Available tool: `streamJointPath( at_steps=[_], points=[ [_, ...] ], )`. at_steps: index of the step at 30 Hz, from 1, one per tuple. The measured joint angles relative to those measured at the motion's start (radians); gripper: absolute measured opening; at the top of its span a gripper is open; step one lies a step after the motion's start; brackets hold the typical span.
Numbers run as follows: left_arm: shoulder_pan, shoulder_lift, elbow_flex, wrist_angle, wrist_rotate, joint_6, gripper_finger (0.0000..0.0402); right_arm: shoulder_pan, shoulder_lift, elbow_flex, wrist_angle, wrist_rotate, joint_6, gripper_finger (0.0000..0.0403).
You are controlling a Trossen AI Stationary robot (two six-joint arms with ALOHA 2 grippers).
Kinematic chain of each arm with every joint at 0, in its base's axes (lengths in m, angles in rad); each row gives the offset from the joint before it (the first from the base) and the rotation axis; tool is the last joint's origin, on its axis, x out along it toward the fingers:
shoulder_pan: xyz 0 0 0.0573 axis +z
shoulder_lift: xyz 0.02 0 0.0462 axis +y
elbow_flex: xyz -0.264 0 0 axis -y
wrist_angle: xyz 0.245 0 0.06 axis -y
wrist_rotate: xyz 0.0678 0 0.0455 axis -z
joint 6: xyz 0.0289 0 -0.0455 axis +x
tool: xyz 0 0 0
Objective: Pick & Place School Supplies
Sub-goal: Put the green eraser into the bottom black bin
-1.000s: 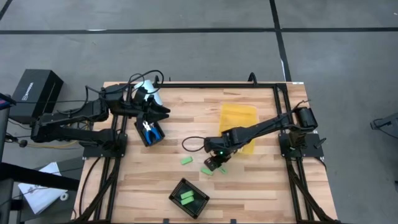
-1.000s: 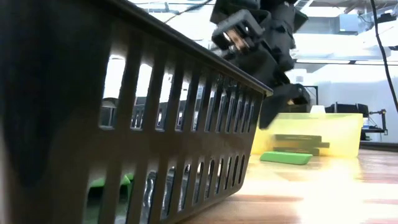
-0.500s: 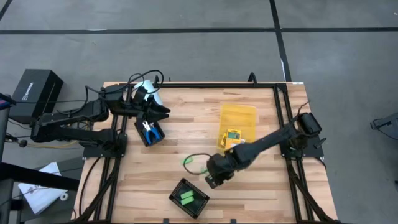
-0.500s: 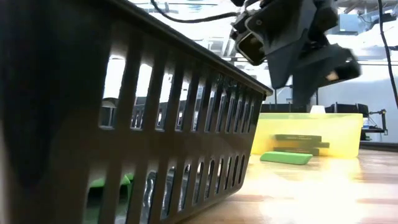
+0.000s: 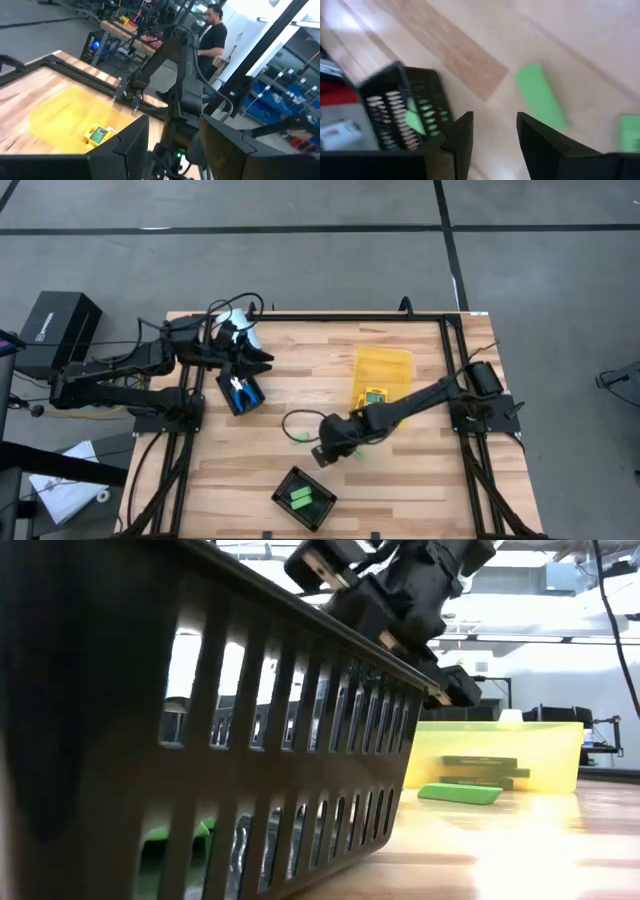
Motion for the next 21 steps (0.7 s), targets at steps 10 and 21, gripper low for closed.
streamJointPath(
  at_steps=[10,21],
  points=[
    [0.0,0.0,0.0,-0.039,-0.017,0.051,0.0168,-0.048,-0.006,0.013,-0.065,-0.054,-0.191,0.0144],
    [0.0,0.0,0.0,-0.057,-0.054,0.072,0.0168,-0.076,0.01,0.013,-0.071,-0.109,-0.308,0.0145]
  ],
)
